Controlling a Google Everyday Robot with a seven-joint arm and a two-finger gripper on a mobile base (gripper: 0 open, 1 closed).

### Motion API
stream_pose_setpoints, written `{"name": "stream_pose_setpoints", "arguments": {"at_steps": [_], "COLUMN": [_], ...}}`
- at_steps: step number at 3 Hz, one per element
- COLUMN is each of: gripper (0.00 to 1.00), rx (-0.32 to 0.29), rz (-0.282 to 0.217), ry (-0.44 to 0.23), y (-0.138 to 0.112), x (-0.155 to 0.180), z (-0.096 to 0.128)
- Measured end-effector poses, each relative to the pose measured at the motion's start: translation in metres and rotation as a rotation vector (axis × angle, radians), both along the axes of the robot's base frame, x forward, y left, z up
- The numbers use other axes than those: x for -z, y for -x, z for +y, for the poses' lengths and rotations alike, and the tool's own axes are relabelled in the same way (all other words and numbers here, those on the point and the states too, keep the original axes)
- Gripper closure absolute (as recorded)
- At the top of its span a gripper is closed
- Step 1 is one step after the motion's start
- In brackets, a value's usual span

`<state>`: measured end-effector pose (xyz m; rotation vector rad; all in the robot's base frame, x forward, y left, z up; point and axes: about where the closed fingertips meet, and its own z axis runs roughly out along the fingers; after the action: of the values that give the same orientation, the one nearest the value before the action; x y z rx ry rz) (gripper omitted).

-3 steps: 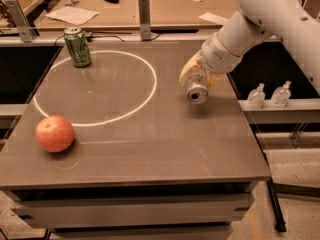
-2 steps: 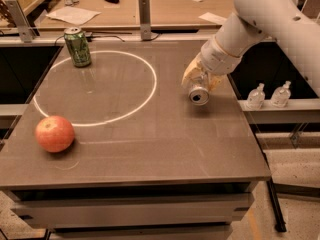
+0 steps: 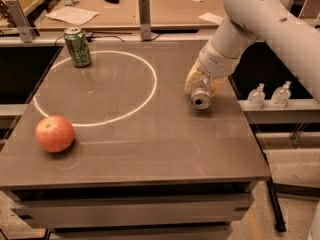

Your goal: Knock redbull can over

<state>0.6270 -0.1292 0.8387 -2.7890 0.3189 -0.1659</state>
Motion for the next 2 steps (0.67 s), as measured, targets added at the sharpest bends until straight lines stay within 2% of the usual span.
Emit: {"name": "stream_pose_setpoints", "arguments": {"at_steps": [1,2], "gripper": [0.84,0.59], "rx": [0.020,0.051], "rz": [-0.023,-0.032], "ry": [0.007,-0.008], "y": [0.0001,-0.0006], "x": [-0.0010,-0.0023], "z": [-0.0004,-0.0016]}}
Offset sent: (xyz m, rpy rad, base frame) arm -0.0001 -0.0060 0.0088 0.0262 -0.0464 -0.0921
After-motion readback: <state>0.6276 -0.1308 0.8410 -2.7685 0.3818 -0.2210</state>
